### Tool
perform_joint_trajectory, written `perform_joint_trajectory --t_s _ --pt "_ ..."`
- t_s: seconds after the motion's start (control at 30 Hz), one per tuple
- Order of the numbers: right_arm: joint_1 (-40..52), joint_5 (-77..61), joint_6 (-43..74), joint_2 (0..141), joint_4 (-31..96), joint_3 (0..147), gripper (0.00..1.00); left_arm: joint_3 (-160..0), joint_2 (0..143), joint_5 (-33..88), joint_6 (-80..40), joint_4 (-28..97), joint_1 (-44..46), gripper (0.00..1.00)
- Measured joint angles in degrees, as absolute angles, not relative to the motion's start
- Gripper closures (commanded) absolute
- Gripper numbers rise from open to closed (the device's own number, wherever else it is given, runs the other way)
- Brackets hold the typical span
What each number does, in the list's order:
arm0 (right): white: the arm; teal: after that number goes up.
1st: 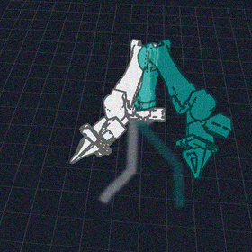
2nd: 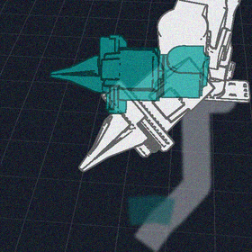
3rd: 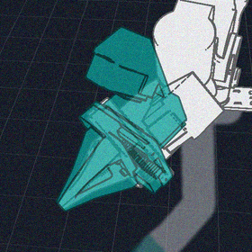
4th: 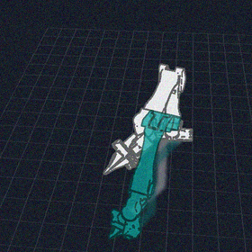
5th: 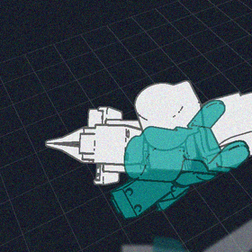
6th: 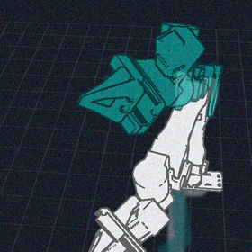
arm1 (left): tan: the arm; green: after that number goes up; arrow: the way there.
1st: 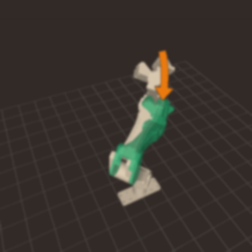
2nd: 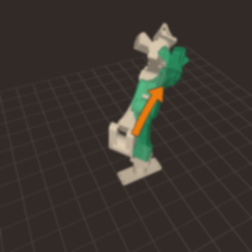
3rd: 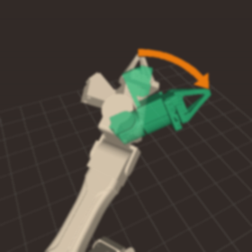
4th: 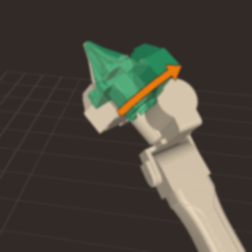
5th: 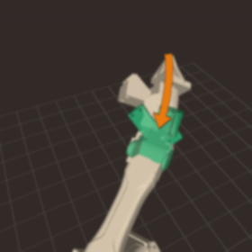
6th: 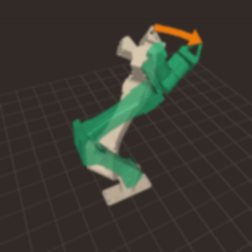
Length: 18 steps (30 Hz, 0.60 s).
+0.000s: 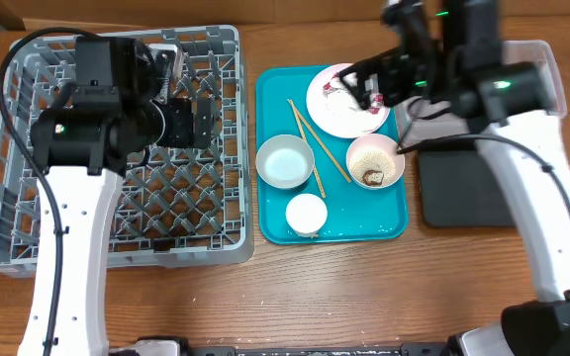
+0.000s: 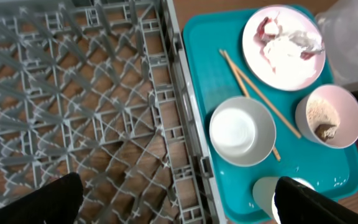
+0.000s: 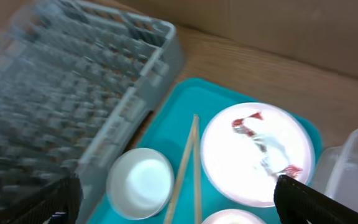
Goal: Sort waste into correct bins and load items into the dishwasher
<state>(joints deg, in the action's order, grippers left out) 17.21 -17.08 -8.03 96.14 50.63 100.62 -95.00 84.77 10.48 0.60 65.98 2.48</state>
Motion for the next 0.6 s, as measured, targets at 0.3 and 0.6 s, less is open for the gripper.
perform_joint_trajectory --t_s 0.3,0.6 --pt "25.87 5.45 -15.16 108.81 46.57 101.16 0.00 -95.00 85.69 10.50 0.60 67.29 2.48 0.00" --pt "22.15 10.61 -16.78 118.96 40.95 101.16 0.02 -95.00 85.71 10.50 0.60 67.29 2.48 0.00"
